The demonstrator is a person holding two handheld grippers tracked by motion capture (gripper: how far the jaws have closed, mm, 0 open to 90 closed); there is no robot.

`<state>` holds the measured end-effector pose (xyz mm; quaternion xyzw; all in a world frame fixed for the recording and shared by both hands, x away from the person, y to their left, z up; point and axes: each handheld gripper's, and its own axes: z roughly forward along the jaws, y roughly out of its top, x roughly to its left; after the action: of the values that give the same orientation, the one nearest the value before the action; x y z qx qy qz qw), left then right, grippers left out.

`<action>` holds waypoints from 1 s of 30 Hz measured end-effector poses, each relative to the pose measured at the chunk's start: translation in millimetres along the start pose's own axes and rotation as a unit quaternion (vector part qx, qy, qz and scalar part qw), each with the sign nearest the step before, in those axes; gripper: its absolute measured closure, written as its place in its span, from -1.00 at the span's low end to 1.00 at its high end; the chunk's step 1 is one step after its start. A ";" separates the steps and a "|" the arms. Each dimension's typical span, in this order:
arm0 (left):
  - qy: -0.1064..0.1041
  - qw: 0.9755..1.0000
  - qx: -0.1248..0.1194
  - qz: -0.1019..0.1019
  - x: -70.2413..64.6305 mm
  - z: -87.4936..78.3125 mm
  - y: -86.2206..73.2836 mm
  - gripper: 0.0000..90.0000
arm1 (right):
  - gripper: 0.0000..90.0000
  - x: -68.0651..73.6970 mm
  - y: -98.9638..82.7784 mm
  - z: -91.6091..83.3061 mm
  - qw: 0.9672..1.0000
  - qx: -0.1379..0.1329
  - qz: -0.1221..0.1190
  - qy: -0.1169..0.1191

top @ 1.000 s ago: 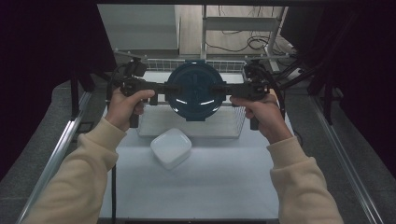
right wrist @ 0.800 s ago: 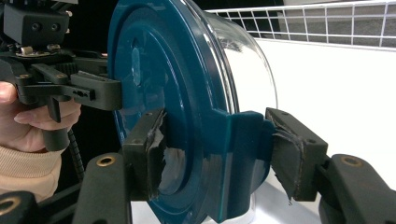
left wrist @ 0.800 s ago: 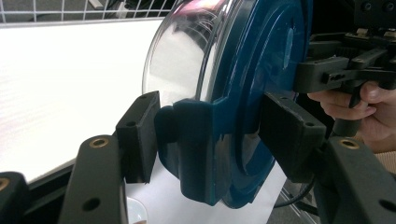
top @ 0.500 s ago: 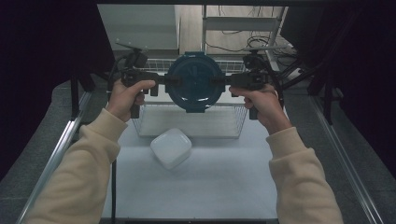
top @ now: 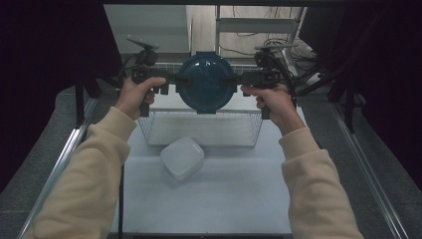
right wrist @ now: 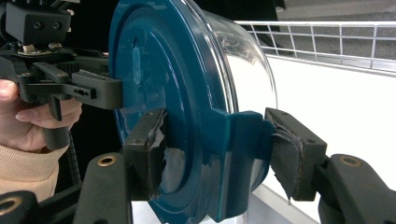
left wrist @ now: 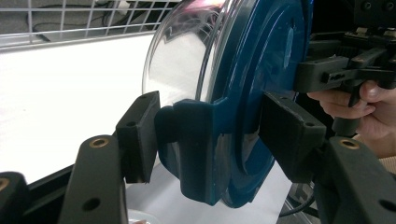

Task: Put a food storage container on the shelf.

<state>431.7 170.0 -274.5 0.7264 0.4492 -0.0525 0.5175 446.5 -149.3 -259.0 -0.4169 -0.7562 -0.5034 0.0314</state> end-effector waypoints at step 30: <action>-0.019 0.994 0.004 -0.109 59.6 35.0 14.0 -0.13 | -0.17 -58.2 9.7 45.0 0.993 0.007 0.118 0.014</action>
<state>490.5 176.8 -312.9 0.6743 0.5155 -0.1241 0.5140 507.6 -147.4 -301.2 -0.4957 -0.7047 -0.4968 0.1042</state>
